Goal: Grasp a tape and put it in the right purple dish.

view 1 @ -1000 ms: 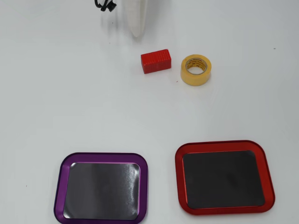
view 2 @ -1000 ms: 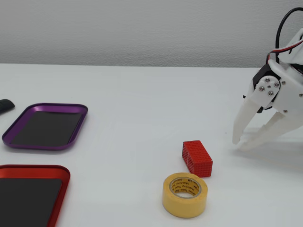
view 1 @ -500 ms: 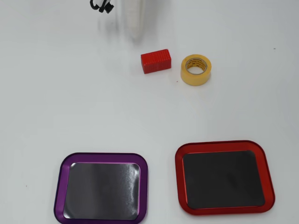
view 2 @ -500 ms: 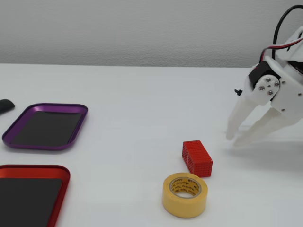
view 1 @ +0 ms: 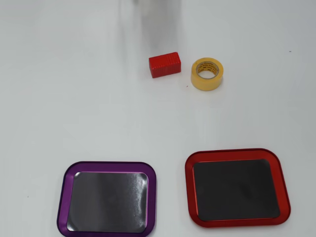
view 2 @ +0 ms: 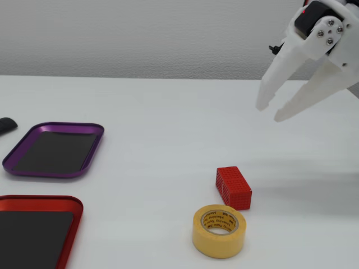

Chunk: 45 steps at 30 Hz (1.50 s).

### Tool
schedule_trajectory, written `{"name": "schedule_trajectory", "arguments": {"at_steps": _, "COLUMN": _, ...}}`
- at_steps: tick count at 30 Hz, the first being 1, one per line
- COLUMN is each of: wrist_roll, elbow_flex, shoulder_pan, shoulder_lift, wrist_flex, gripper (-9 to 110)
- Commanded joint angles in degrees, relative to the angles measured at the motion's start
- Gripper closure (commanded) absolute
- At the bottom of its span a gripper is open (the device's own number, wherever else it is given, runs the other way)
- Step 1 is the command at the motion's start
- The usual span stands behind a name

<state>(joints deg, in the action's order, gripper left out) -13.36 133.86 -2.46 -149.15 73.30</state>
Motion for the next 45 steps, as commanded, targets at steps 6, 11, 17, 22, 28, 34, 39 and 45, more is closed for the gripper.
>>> {"name": "schedule_trajectory", "arguments": {"at_steps": 6, "wrist_roll": 3.52, "elbow_flex": -25.75, "shoulder_pan": 10.02, "shoulder_lift": 30.76, "wrist_flex": 5.71, "gripper": 95}}
{"name": "schedule_trajectory", "arguments": {"at_steps": 11, "wrist_roll": 5.98, "elbow_flex": -32.17, "shoulder_pan": 11.51, "shoulder_lift": 35.86, "wrist_flex": 5.36, "gripper": 95}}
{"name": "schedule_trajectory", "arguments": {"at_steps": 17, "wrist_roll": 5.98, "elbow_flex": -31.99, "shoulder_pan": 16.44, "shoulder_lift": 39.29, "wrist_flex": 3.08, "gripper": 90}}
{"name": "schedule_trajectory", "arguments": {"at_steps": 22, "wrist_roll": 5.80, "elbow_flex": -32.08, "shoulder_pan": 19.34, "shoulder_lift": 39.99, "wrist_flex": 2.11, "gripper": 84}}
{"name": "schedule_trajectory", "arguments": {"at_steps": 28, "wrist_roll": 5.36, "elbow_flex": -25.49, "shoulder_pan": 19.86, "shoulder_lift": 39.99, "wrist_flex": -4.13, "gripper": 85}}
{"name": "schedule_trajectory", "arguments": {"at_steps": 34, "wrist_roll": 5.27, "elbow_flex": -16.87, "shoulder_pan": 19.86, "shoulder_lift": 39.99, "wrist_flex": -12.13, "gripper": 85}}
{"name": "schedule_trajectory", "arguments": {"at_steps": 39, "wrist_roll": 5.19, "elbow_flex": -14.33, "shoulder_pan": 19.34, "shoulder_lift": 39.99, "wrist_flex": -15.29, "gripper": 85}}
{"name": "schedule_trajectory", "arguments": {"at_steps": 45, "wrist_roll": 5.10, "elbow_flex": -14.33, "shoulder_pan": 19.25, "shoulder_lift": 39.99, "wrist_flex": -15.73, "gripper": 85}}
